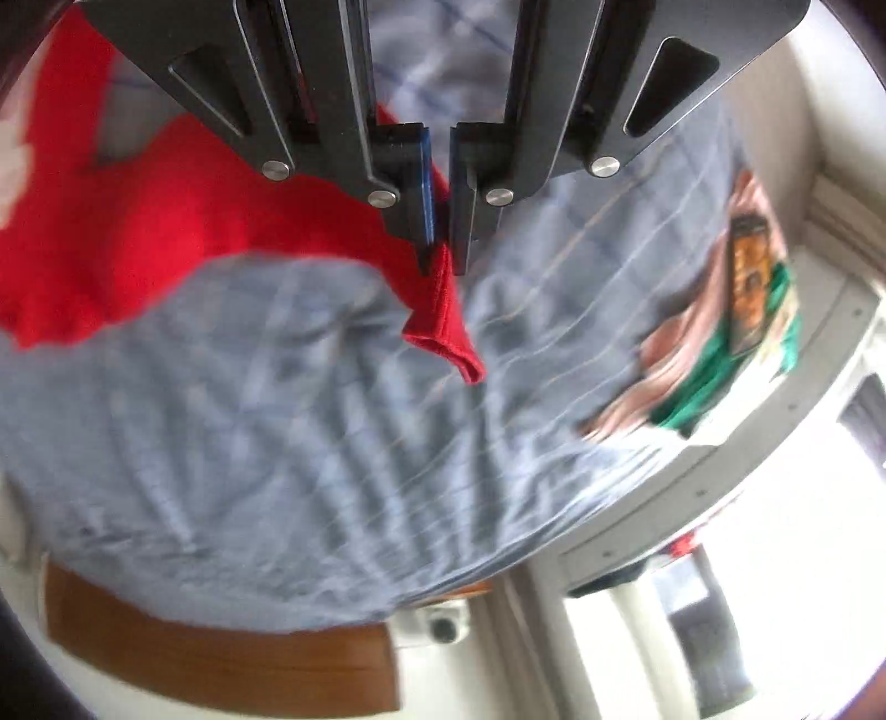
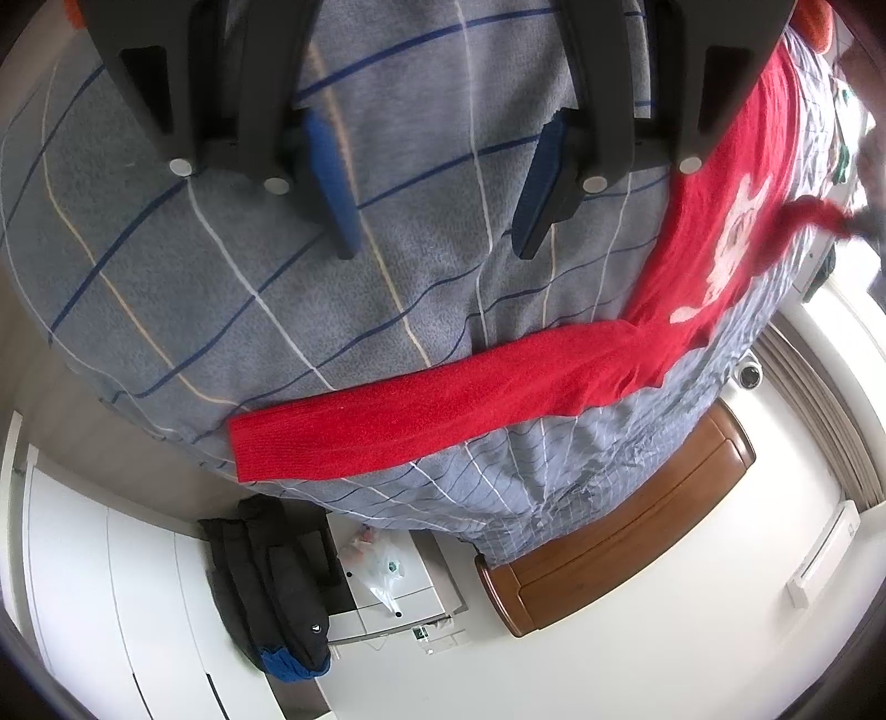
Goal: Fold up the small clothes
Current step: 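Pull the sleeve across the sweater body with the left gripper and release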
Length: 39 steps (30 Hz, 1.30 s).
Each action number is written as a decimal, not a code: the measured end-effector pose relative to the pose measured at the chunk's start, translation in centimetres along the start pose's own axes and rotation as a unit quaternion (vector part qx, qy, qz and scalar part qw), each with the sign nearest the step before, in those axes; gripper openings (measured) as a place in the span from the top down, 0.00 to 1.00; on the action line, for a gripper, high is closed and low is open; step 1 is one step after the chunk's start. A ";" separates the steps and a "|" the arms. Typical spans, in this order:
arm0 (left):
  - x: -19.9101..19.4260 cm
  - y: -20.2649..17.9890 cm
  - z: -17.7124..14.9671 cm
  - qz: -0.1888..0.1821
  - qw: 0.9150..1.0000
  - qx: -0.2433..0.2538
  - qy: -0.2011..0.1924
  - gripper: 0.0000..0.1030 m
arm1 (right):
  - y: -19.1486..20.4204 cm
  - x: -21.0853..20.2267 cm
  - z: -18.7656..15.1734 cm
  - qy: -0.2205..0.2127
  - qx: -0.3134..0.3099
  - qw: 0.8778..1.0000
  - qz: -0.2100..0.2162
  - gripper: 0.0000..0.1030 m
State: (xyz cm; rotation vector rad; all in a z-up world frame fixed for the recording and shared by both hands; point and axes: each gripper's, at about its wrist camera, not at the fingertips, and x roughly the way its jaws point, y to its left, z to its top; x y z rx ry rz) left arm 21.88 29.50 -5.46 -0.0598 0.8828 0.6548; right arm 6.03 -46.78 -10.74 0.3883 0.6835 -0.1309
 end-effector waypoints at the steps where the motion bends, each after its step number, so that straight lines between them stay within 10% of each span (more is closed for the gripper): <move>1: 0.6 0.5 -0.6 0.009 1.000 -0.004 -0.001 0.97 | 0.2 0.1 0.0 0.001 -0.004 1.000 -0.004 0.44; 12: 4.9 7.3 -4.7 0.045 0.986 -0.156 0.046 0.98 | 1.1 0.6 -0.6 0.007 -0.023 0.999 -0.037 0.44; 20: 7.2 7.6 -6.4 0.014 0.988 -0.134 0.072 0.97 | 1.8 1.3 -0.8 0.014 -0.044 0.997 -0.058 0.41; 23: 6.1 8.4 -6.3 -0.027 0.992 -0.104 0.072 0.73 | 1.9 1.3 -0.9 0.014 -0.046 0.997 -0.061 0.41; 25: 5.2 10.0 -6.2 -0.070 0.988 -0.118 0.067 0.31 | 1.9 1.3 -0.9 0.015 -0.047 0.997 -0.060 0.41; 27: 4.3 12.4 -5.6 -0.106 0.983 -0.146 0.044 0.28 | 1.9 1.3 -1.0 0.016 -0.048 0.997 -0.061 0.41; 36: 10.0 10.8 -2.7 -0.155 0.976 -0.072 0.136 0.33 | 2.8 1.9 -1.3 0.020 -0.075 0.994 -0.078 0.34; 39: 10.0 9.4 -2.4 -0.120 0.984 -0.052 0.122 0.93 | 2.8 1.9 -1.3 0.021 -0.076 0.994 -0.080 0.34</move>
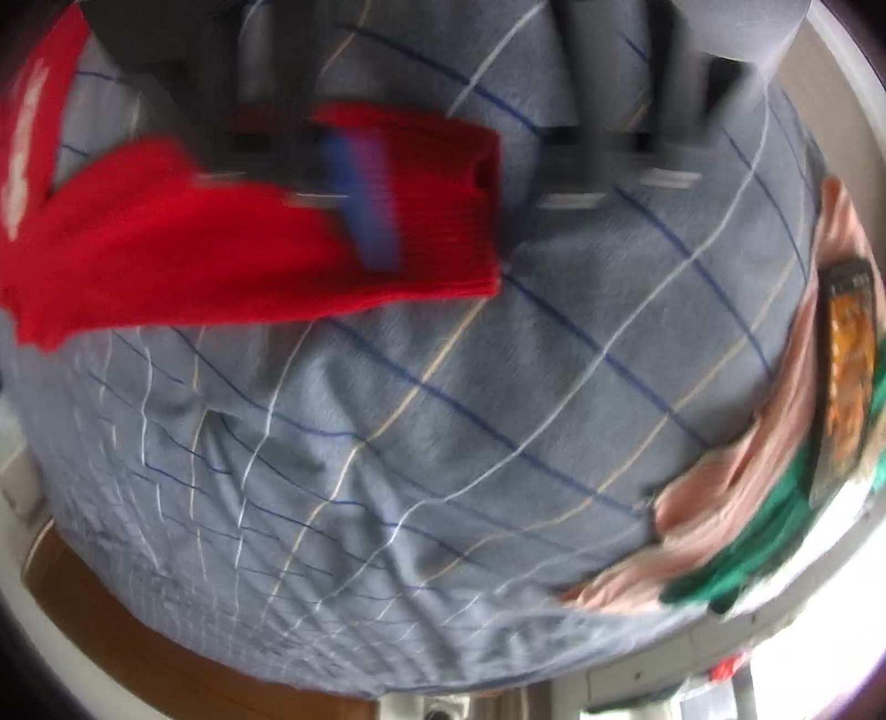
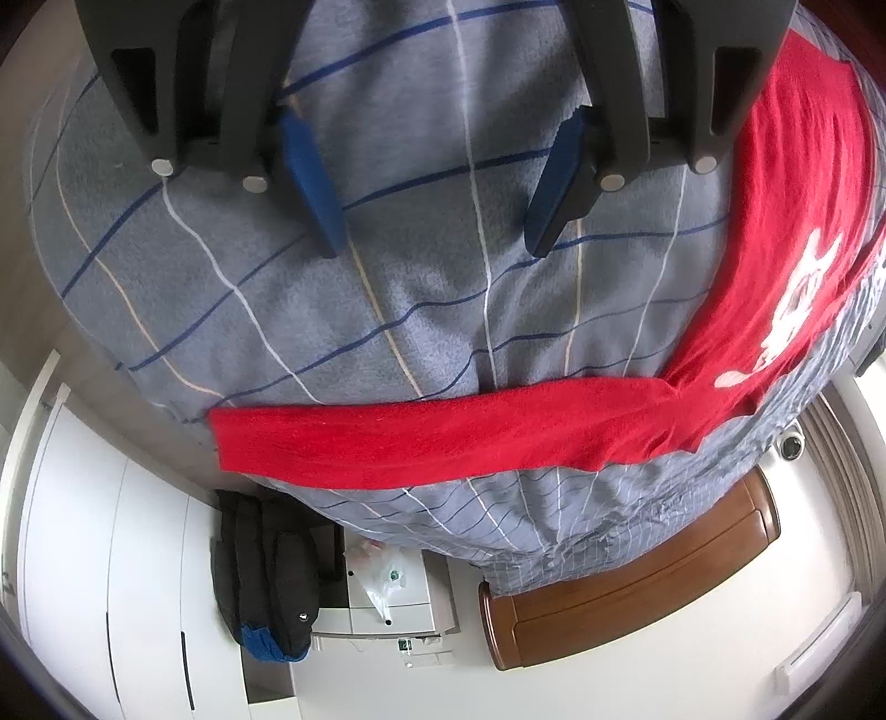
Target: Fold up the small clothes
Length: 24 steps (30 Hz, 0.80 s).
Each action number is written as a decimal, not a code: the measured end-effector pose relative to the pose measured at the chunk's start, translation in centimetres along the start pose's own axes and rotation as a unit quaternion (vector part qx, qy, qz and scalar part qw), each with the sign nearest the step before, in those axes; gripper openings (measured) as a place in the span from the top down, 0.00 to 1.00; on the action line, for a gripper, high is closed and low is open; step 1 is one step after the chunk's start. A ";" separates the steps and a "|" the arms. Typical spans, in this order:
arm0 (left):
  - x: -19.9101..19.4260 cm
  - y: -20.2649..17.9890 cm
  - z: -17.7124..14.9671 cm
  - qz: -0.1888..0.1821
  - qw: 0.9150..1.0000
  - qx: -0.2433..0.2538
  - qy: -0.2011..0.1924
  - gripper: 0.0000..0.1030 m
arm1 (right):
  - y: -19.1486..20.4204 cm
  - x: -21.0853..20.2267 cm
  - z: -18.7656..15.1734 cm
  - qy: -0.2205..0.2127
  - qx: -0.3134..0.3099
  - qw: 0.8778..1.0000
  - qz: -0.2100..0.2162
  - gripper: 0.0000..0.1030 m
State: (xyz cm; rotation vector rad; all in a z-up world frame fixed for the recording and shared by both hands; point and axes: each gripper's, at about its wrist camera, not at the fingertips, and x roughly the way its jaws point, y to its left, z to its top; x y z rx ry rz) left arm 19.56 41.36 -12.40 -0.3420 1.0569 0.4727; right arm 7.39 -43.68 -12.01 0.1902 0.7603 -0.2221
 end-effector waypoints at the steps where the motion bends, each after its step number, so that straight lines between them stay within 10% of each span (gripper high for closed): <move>1: 0.0 -0.1 0.1 0.017 1.000 -0.010 -0.004 0.94 | 0.1 0.0 0.0 0.000 -0.002 1.000 -0.002 0.34; 4: 0.1 -0.4 -0.3 0.074 0.997 -0.025 -0.023 0.95 | 0.3 0.2 0.0 0.003 -0.011 1.000 -0.010 0.34; 11: 0.3 -0.2 -1.4 0.082 0.996 -0.031 -0.037 0.87 | 0.5 0.3 -0.1 0.004 -0.014 1.000 -0.012 0.34; 15: -3.0 -0.2 -3.0 0.084 0.995 -0.017 -0.055 0.39 | 0.5 0.1 -0.1 0.001 -0.012 1.000 -0.008 0.33; 24: -13.6 -7.4 -10.8 -0.081 0.990 0.064 -0.094 0.19 | 2.5 -7.1 0.0 -0.142 -0.049 0.989 0.011 0.24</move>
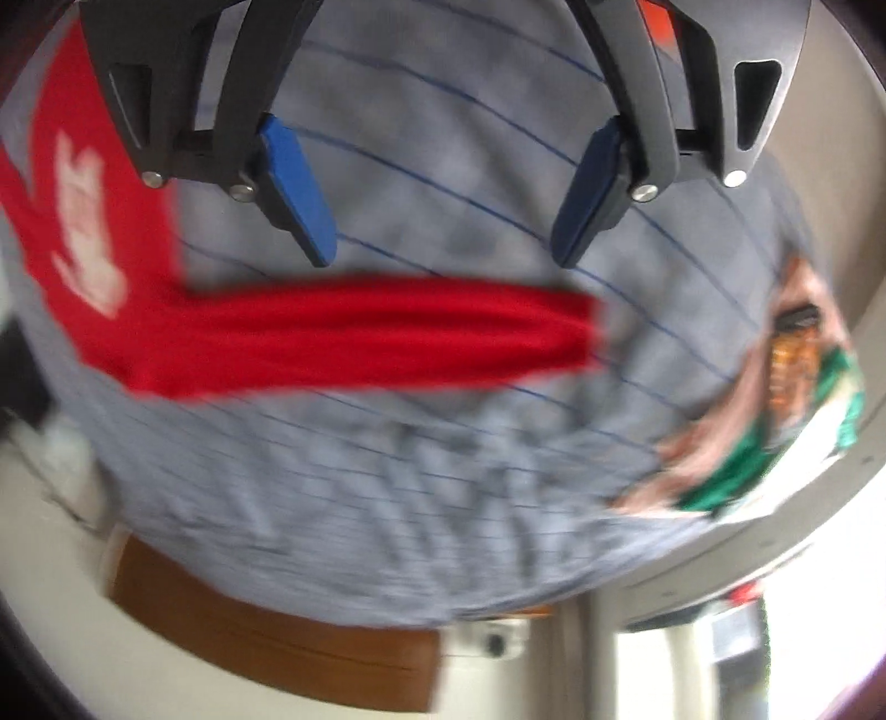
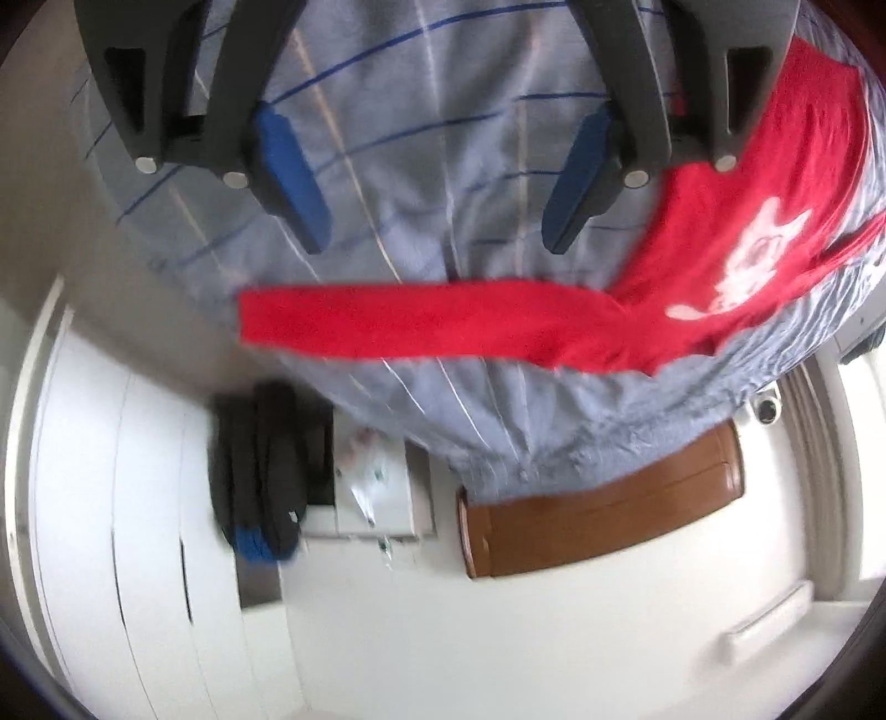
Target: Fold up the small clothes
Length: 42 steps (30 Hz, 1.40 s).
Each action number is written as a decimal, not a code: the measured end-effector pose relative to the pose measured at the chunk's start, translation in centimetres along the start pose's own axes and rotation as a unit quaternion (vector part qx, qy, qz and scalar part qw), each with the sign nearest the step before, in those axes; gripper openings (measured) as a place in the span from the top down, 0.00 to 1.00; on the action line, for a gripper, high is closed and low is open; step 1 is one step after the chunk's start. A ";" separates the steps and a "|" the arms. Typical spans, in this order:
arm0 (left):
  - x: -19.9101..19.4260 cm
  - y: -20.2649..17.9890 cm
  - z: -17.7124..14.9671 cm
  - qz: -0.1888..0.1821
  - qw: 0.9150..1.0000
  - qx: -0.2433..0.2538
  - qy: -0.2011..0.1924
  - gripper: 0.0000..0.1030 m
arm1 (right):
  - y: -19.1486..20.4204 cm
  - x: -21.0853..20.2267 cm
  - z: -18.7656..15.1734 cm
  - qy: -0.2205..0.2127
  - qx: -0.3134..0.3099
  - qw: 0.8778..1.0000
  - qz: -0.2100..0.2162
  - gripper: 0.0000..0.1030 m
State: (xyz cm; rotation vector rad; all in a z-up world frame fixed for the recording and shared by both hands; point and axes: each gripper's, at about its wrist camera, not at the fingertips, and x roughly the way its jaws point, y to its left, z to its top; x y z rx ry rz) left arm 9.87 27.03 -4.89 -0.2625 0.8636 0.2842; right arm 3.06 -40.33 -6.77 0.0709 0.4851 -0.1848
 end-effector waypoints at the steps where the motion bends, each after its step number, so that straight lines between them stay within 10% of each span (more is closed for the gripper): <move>1: -0.4 -1.7 -0.9 -0.021 1.000 0.011 0.002 0.17 | 0.5 0.1 0.1 0.005 -0.002 1.000 0.010 0.24; 5: 0.7 -5.9 -3.2 -0.063 0.997 0.027 0.025 0.14 | 1.8 1.4 0.9 0.035 0.013 0.998 0.047 0.24; 17: 6.4 -7.5 -7.8 -0.010 0.997 0.074 0.020 0.02 | 3.4 9.0 -4.3 0.148 0.006 0.987 0.056 0.23; 42: 6.8 -7.8 -8.7 0.010 0.996 0.086 -0.010 0.00 | 4.2 9.2 -4.9 0.120 -0.023 0.991 0.053 0.11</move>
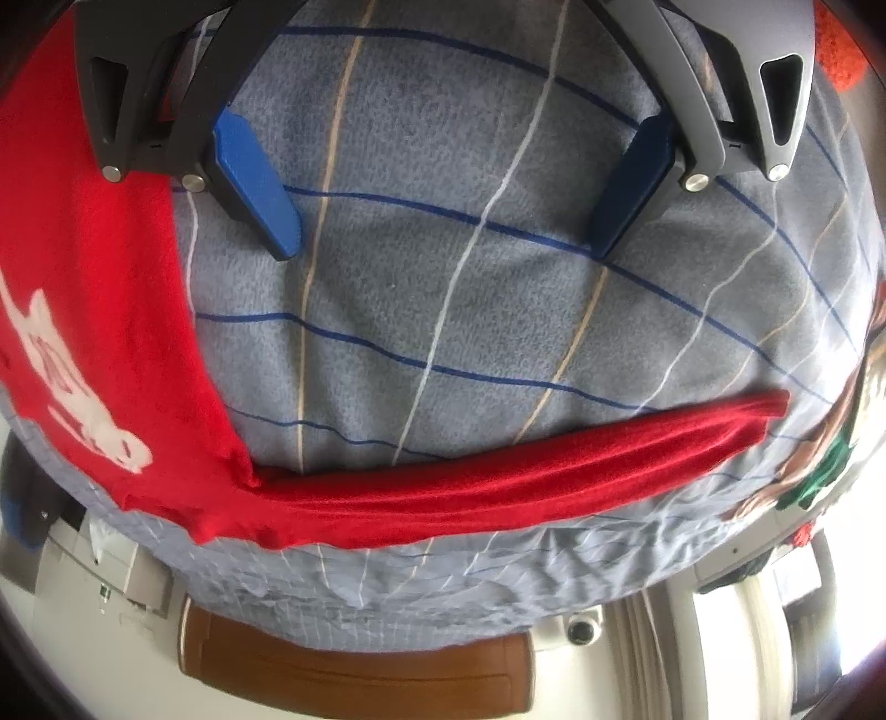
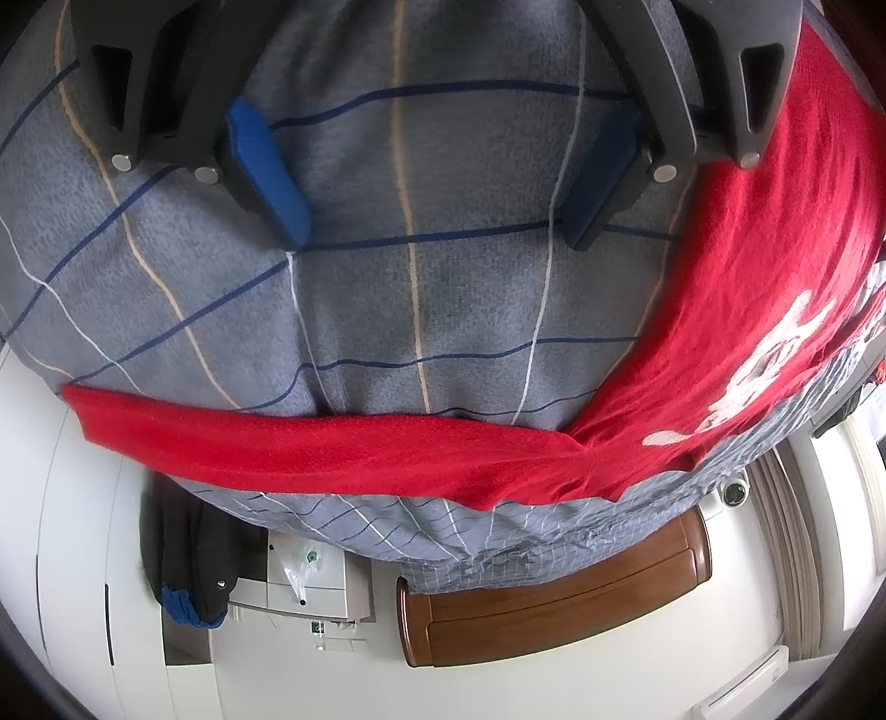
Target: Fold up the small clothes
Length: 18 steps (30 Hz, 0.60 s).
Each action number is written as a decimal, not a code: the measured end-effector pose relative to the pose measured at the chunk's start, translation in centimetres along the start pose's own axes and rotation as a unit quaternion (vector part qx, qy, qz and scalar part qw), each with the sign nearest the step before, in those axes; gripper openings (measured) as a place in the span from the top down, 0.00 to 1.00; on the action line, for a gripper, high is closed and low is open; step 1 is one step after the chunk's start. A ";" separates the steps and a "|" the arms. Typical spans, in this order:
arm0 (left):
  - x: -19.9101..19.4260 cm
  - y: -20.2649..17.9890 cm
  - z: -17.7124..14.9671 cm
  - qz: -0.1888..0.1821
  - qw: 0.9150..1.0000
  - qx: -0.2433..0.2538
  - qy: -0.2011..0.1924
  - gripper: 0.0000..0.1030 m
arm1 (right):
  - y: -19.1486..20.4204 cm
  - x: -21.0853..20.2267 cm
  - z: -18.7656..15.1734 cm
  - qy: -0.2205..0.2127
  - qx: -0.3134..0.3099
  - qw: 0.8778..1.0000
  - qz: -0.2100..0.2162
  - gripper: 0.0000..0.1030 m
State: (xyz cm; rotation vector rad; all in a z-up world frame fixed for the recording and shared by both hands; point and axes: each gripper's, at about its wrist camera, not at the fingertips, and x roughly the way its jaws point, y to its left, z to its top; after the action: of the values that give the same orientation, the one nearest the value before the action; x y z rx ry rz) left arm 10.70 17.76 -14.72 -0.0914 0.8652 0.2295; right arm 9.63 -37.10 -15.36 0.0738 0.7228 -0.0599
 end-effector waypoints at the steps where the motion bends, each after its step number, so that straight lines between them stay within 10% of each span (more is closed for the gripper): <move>1: 0.0 0.0 0.1 -0.001 1.000 0.001 0.002 0.00 | 0.0 0.0 0.0 0.000 0.000 1.000 0.000 0.11; 18: 0.1 -0.3 0.0 0.002 1.000 0.013 0.014 0.01 | 0.0 0.1 -0.1 -0.004 -0.004 1.000 -0.003 0.09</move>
State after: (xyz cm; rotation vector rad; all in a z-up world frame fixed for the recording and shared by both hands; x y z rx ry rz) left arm 10.78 17.50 -14.79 -0.0686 0.8965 0.2207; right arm 9.61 -37.06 -15.50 0.0634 0.7160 -0.0626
